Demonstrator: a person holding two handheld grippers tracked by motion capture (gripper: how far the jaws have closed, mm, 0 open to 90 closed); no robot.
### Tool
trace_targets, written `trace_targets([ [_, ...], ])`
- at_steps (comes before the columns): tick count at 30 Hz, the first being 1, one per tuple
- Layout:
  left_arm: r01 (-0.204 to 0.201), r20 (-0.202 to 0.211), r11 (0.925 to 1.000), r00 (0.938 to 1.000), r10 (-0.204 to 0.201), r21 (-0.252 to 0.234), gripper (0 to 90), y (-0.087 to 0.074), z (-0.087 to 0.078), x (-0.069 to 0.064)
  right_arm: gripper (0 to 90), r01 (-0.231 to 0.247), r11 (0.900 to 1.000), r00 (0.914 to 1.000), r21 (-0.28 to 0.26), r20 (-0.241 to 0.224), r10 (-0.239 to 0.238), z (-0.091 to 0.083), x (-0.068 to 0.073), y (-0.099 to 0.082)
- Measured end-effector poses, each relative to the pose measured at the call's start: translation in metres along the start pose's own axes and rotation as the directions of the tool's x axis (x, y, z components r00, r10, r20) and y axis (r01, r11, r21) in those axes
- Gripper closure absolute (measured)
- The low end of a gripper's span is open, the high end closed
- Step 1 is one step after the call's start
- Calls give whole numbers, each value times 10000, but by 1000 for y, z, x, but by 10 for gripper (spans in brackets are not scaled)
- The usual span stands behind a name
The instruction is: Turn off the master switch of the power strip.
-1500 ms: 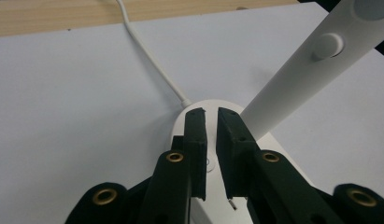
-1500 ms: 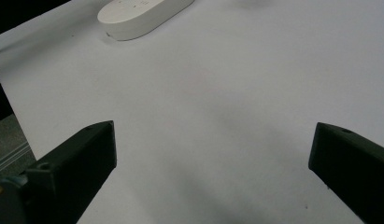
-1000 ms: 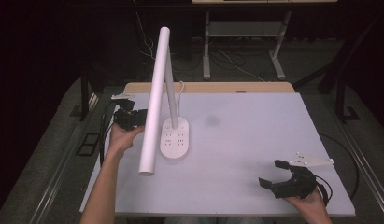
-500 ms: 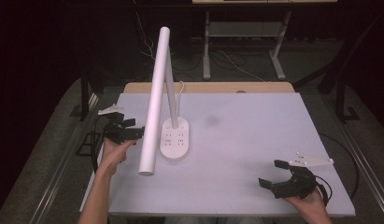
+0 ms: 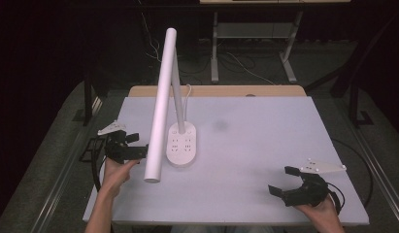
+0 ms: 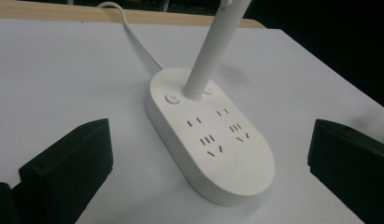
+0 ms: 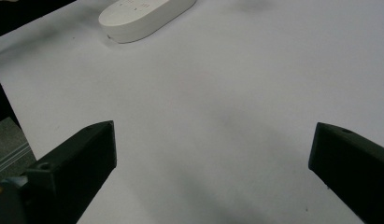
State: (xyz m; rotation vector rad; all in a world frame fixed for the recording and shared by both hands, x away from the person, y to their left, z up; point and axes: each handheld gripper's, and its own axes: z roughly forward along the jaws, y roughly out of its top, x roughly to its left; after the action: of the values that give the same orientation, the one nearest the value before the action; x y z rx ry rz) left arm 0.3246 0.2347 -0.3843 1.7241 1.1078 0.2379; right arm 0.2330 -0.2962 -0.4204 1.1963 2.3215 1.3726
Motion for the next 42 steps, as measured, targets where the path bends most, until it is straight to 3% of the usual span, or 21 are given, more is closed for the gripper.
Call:
trace_targets([
  [13,-6,280,9999,9996,9,-137,0,-25,-9,-20,5,32,10000,10000,6,-20,-32,1,1,1],
  [23,-406,655,9991,9971,399,93,0,-42,-10,-38,5,25,10000,10000,19,-40,-25,0,2,1],
  [35,-937,1086,9907,9906,829,984,0,-61,-5,-53,5,43,10000,10000,-41,-52,-43,-1,2,1],
  [42,-1172,1194,9858,9875,1028,1206,0,-67,-4,-58,5,75,10000,10000,-20,-64,-75,-1,2,1],
])
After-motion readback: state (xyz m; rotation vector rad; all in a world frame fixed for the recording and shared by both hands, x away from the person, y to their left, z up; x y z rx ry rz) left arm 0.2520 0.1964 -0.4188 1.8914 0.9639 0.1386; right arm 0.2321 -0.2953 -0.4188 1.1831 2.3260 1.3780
